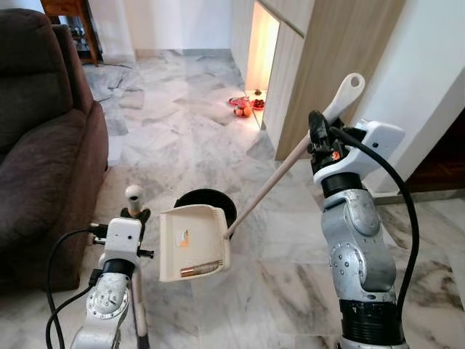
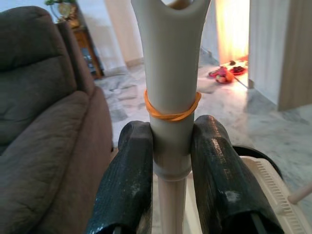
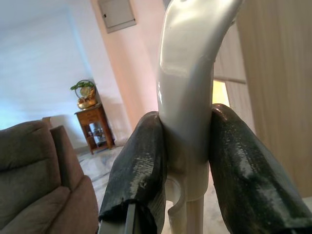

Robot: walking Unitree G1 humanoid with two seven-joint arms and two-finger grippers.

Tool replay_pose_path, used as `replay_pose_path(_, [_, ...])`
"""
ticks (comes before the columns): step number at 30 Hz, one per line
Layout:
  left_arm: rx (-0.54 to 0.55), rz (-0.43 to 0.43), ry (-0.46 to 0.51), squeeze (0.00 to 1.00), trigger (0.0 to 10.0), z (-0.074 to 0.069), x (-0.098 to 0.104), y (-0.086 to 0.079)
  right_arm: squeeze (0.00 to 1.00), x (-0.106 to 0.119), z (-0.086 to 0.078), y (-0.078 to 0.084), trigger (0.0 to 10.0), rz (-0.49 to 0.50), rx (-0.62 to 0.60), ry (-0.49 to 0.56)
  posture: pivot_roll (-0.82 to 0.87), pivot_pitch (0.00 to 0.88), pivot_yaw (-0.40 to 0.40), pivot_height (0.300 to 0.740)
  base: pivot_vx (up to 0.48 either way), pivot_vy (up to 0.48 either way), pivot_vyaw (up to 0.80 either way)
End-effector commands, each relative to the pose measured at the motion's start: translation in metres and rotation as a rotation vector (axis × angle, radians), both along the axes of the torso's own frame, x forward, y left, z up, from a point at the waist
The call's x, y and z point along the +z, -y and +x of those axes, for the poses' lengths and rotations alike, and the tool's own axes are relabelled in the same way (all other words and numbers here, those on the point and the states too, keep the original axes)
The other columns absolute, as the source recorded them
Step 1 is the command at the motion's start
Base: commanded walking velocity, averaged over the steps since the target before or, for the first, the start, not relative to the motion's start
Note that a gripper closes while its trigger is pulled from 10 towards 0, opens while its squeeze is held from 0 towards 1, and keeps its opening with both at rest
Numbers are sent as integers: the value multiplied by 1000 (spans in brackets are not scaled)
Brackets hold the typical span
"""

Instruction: Sweep floor

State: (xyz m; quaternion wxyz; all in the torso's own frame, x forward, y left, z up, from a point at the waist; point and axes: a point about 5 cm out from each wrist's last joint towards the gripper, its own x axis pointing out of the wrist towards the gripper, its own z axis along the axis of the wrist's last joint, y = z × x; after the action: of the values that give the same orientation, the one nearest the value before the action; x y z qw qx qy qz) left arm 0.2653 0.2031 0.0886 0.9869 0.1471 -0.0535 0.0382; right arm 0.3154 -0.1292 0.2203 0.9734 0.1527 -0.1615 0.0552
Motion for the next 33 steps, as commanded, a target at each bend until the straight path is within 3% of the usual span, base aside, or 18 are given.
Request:
replay_pose_path(1, [-2, 34, 50, 0, 10000, -2, 10, 1, 0, 17, 0, -1, 10000, 19, 3, 80, 113, 0, -52, 740, 345, 0, 0])
replay_pose_path(33, [9, 25, 52, 0, 10000, 0, 11, 5, 0, 25, 0, -6, 10000, 46, 40, 111, 116, 0, -61, 740, 360, 0, 90])
